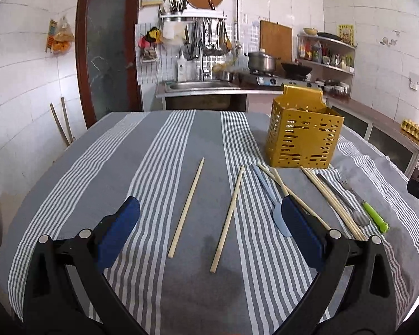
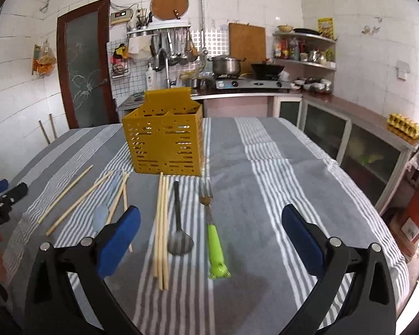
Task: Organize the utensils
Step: 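Grasp wooden chopsticks with the right tool while the left tool grasps one chopstick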
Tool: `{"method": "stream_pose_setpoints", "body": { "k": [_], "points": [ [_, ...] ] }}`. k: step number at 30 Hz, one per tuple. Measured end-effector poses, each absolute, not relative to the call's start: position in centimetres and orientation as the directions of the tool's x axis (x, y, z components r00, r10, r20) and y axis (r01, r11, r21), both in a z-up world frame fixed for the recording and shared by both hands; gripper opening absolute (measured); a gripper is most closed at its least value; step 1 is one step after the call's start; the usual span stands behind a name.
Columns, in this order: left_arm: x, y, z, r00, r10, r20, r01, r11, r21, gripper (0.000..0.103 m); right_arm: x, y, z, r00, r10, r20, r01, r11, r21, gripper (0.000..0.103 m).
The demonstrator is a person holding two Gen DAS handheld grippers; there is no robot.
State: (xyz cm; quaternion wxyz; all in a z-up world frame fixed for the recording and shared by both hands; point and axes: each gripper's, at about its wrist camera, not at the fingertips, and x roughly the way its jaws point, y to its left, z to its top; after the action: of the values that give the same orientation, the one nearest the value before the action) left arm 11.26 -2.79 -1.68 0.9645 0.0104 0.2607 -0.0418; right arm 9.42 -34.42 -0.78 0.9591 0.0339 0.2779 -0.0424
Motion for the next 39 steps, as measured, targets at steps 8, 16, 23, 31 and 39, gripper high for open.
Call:
{"method": "stream_pose_setpoints", "body": {
  "k": [8,16,23,31,39],
  "points": [
    [16.2,-3.5,-1.9,0.829,-0.113,-0.548,0.126,0.992,-0.015,0.096,13.9,-32.9,-0.9,0.824,-0.021,-0.567,0.058,0.997,0.047,0.086],
    [21.1,-5.0,-4.3,0.748,-0.171,-0.641,0.189,0.981,-0.042,0.078,19.7,-31.1,-3.1,0.756,0.013,-0.655,0.03,0.998,0.053,0.05],
    [25.3,-5.2,-6.8,0.657,-0.194,-0.729,0.209,0.975,-0.071,0.058,24.7,-29.0,-6.5,0.659,0.072,-0.748,-0.04,0.997,0.06,0.028],
    [27.7,-5.7,-8.2,0.609,-0.212,-0.764,0.23,0.969,-0.085,0.05,27.8,-28.4,-8.7,0.593,0.094,-0.799,-0.072,0.995,0.064,0.017],
    [29.3,-6.3,-8.8,0.58,-0.199,-0.79,0.253,0.966,-0.058,0.05,28.0,-28.3,-9.2,0.566,0.067,-0.822,-0.074,0.997,0.031,0.014]
  ]
}}
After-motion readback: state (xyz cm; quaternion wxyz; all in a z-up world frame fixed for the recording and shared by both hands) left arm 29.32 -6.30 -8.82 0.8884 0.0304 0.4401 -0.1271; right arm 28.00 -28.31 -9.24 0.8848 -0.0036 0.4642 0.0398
